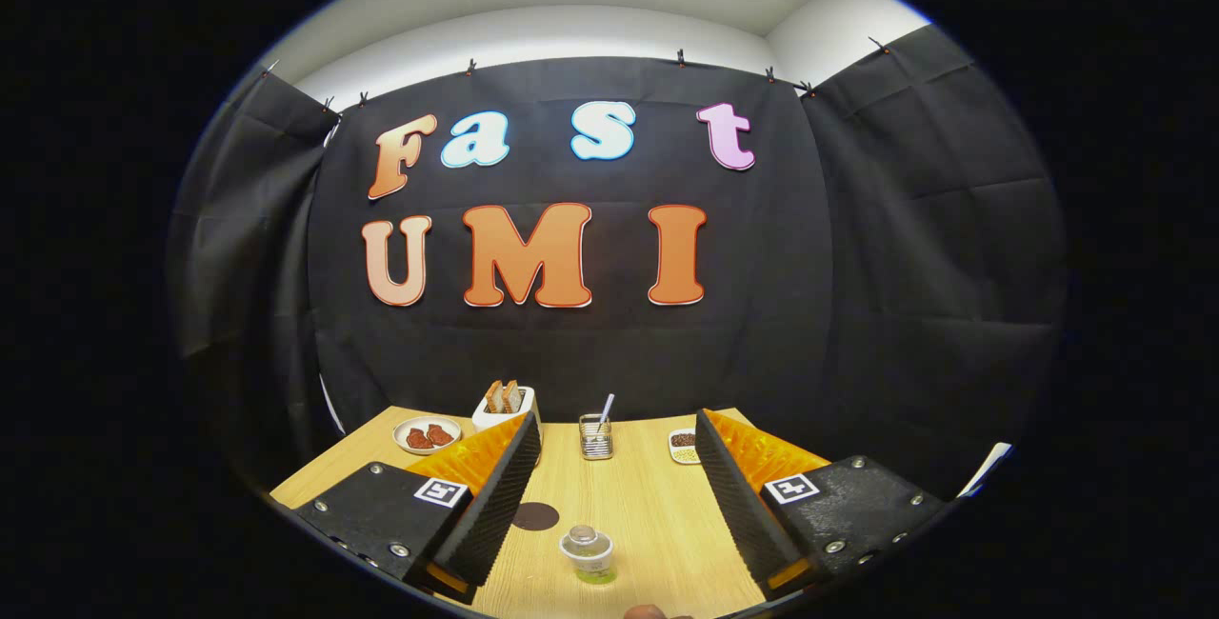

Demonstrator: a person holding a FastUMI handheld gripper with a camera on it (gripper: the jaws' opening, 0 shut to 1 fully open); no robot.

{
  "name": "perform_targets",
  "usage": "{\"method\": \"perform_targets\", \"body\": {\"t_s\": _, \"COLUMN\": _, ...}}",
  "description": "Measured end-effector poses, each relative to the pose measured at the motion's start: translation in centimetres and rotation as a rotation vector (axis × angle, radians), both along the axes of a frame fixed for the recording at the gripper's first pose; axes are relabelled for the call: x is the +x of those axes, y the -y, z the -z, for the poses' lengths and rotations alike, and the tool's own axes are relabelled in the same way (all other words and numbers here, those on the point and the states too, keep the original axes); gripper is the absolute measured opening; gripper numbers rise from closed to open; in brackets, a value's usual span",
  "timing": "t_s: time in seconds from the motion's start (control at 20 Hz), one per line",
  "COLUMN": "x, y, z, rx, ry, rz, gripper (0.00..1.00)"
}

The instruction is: Take the bottle from table, then pour the juice into the cup, finally place the bottle on the coaster

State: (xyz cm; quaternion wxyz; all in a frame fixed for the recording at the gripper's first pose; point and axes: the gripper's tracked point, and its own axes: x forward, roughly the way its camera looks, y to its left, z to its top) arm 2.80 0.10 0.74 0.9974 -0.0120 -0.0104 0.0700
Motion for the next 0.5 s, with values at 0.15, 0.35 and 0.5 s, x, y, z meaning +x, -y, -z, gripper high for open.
{"method": "perform_targets", "body": {"t_s": 0.15, "x": 0.8, "y": -0.3, "z": 3.1, "rx": -0.005, "ry": -0.028, "rz": -0.003, "gripper": 0.97}}
{"method": "perform_targets", "body": {"t_s": 0.35, "x": 1.4, "y": -1.3, "z": 8.1, "rx": -0.067, "ry": -0.087, "rz": -0.03, "gripper": 0.98}}
{"method": "perform_targets", "body": {"t_s": 0.5, "x": 1.6, "y": -1.8, "z": 12.3, "rx": -0.098, "ry": -0.155, "rz": -0.056, "gripper": 0.98}}
